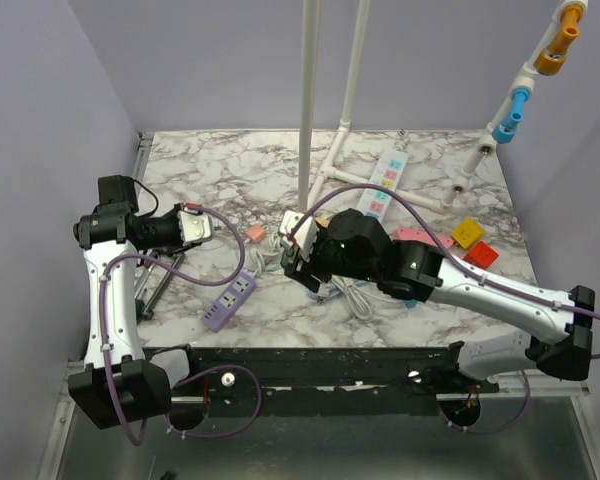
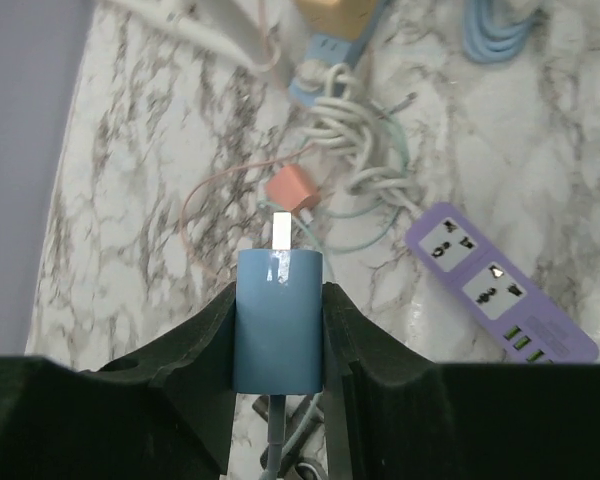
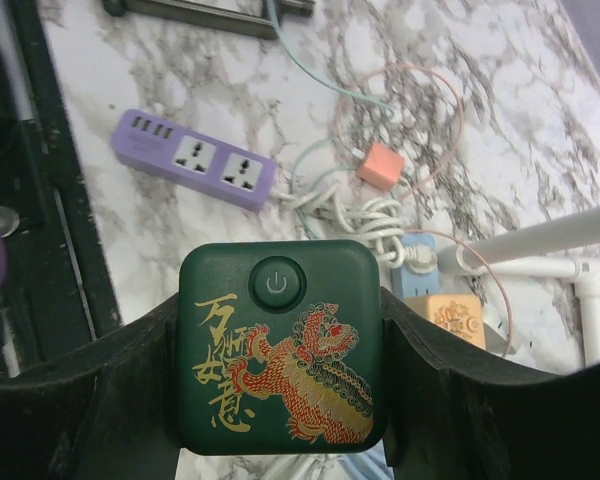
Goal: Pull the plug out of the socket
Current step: Place the plug at the center of the board.
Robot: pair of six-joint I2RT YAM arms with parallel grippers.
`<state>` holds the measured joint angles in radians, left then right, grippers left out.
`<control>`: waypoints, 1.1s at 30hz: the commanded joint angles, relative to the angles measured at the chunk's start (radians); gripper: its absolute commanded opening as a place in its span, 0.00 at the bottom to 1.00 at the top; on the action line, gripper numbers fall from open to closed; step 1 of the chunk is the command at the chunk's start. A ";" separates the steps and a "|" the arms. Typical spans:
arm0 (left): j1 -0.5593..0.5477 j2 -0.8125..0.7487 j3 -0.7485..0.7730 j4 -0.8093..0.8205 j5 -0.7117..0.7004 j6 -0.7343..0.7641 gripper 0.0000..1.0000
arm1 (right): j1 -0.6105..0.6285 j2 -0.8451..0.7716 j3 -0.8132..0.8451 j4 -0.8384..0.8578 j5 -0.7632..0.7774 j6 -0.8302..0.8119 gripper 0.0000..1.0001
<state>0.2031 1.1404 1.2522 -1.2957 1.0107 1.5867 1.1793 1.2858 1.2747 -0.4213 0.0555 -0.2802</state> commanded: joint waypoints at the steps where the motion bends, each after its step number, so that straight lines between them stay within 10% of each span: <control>1: 0.070 -0.038 -0.163 0.577 -0.095 -0.473 0.00 | -0.118 0.128 0.085 0.043 -0.048 0.080 0.01; 3: 0.076 -0.052 -0.265 0.810 -0.230 -0.610 0.00 | -0.134 0.228 0.164 0.043 -0.042 0.094 0.01; 21: 0.026 0.390 -0.024 0.911 -0.689 -1.123 0.15 | -0.184 0.865 0.648 0.191 0.088 0.319 0.01; 33: -0.014 0.702 0.319 0.715 -0.742 -1.148 0.65 | -0.194 1.162 0.955 0.126 0.083 0.392 0.01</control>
<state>0.1894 1.8038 1.4933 -0.5045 0.2897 0.4641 0.9821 2.3859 2.1498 -0.3080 0.1528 0.0628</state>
